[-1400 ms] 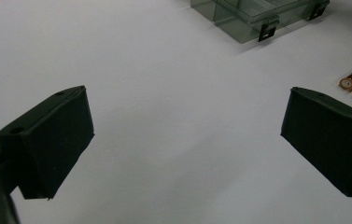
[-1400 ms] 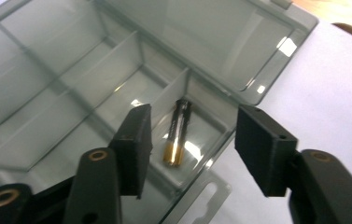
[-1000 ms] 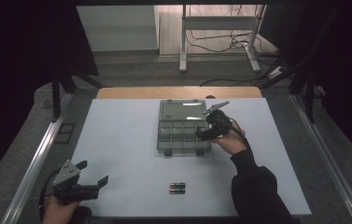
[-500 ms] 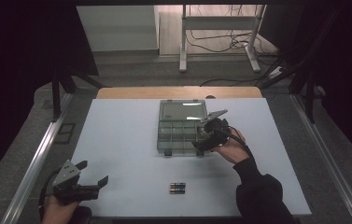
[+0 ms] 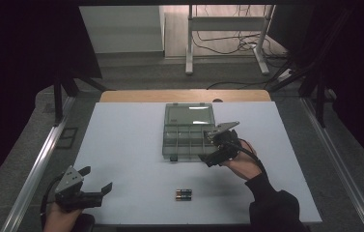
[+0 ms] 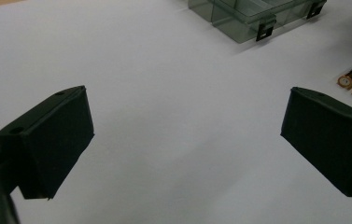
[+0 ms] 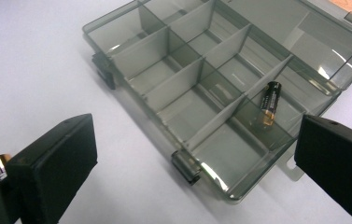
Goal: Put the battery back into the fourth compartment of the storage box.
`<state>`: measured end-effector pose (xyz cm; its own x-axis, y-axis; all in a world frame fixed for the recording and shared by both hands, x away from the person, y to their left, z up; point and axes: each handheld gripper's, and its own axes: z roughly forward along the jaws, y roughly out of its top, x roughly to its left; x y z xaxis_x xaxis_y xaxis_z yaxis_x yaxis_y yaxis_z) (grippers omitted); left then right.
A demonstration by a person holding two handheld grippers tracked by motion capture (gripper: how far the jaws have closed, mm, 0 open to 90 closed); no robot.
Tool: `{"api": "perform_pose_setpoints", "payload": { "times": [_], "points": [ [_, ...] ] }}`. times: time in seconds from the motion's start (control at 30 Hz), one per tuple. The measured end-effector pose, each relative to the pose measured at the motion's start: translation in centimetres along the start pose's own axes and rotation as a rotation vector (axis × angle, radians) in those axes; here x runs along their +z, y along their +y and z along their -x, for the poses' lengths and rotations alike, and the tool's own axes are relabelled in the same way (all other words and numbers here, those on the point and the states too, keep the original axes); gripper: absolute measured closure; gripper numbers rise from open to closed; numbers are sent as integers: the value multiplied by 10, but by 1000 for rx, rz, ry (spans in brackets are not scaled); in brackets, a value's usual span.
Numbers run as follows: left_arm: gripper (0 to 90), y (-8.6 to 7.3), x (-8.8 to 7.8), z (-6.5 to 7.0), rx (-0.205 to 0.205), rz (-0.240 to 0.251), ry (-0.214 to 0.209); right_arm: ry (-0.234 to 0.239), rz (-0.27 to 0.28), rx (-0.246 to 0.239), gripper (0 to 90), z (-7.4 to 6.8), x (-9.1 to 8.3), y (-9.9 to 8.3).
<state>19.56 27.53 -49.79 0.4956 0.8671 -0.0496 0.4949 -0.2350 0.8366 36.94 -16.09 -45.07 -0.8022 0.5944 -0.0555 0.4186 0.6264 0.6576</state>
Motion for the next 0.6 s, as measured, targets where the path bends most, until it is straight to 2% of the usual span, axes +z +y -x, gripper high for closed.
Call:
{"api": "perform_pose_setpoints", "payload": {
  "times": [0.17,0.47,0.6],
  "points": [
    [28,0,0,0,1,0,0,7,-10,-10,0,-10,-2,-2],
    [28,0,0,1,3,-2,2,31,-32,-53,0,-36,-11,-7],
    [28,0,0,1,8,-5,3,38,-51,-55,0,-39,-11,-11]
  ]
}}
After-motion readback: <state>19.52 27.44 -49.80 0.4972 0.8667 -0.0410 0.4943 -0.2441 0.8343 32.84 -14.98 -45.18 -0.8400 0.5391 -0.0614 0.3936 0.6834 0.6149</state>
